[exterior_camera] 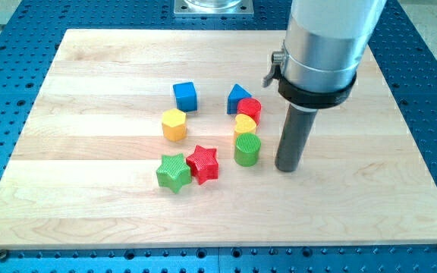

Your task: Adjust the red circle in between the triangle and heart

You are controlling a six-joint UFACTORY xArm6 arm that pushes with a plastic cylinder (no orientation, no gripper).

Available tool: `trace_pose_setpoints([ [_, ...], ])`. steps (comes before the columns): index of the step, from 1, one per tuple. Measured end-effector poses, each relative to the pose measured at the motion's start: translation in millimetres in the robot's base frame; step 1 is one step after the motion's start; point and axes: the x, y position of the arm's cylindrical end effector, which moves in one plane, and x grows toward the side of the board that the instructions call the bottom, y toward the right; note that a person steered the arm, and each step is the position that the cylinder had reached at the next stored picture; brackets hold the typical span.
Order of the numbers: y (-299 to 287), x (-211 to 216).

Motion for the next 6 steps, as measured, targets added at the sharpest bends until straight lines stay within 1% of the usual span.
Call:
trace_pose_setpoints([
  [2,-62.3,3.8],
  [3,-28.9,-15.3],
  [4,-14.1,-90.8],
  [5,-23.6,-96.3],
  [6,-17.0,-99.5],
])
